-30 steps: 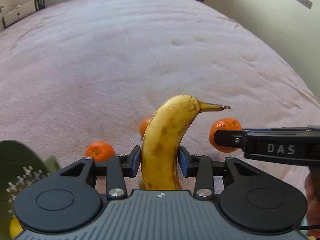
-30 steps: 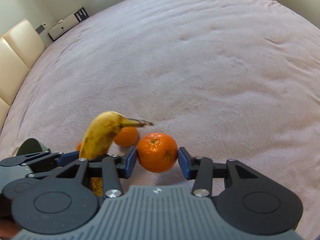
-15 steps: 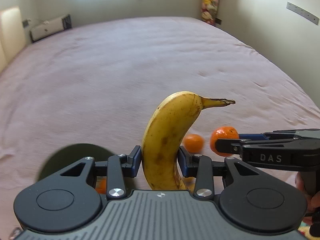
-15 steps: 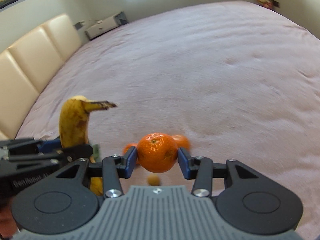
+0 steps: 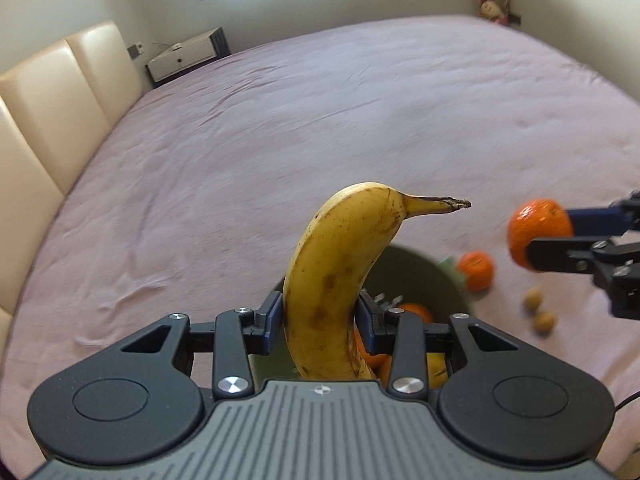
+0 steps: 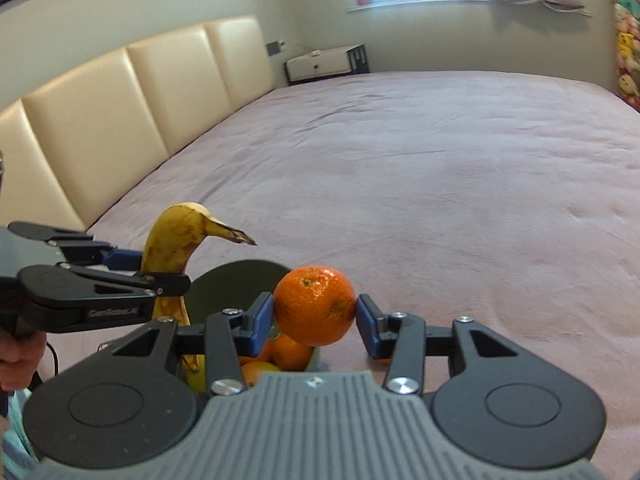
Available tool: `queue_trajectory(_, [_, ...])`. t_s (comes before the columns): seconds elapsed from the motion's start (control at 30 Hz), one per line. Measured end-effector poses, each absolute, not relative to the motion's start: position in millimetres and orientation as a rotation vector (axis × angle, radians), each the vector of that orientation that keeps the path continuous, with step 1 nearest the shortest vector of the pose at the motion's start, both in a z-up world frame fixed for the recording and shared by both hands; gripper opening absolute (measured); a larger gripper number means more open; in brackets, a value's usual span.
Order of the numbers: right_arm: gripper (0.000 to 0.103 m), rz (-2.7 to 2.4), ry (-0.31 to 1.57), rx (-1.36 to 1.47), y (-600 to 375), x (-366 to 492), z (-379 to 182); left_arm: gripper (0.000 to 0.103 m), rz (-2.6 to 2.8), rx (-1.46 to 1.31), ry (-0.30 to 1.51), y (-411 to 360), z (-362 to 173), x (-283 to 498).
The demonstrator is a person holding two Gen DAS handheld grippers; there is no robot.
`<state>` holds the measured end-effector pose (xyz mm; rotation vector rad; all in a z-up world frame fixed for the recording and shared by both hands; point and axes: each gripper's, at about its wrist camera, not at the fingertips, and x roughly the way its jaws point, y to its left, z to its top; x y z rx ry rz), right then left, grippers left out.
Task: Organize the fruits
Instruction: 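Carry the banana and mandarin over the green colander with both grippers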
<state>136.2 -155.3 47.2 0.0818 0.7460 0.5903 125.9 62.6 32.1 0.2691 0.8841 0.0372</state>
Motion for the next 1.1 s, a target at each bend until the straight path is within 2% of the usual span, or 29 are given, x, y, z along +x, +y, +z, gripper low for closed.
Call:
queue_trajectory(0.47, [0.043, 0.644, 0.811, -0.028, -98, 152, 24, 0.044, 0.079, 0.425, 0.940, 59, -9, 146])
queue_trajectory(1.1, [0.043, 0.741, 0.839, -0.231, -61, 176, -6, 0.044, 0.118, 0.275, 1.004, 91, -38, 172])
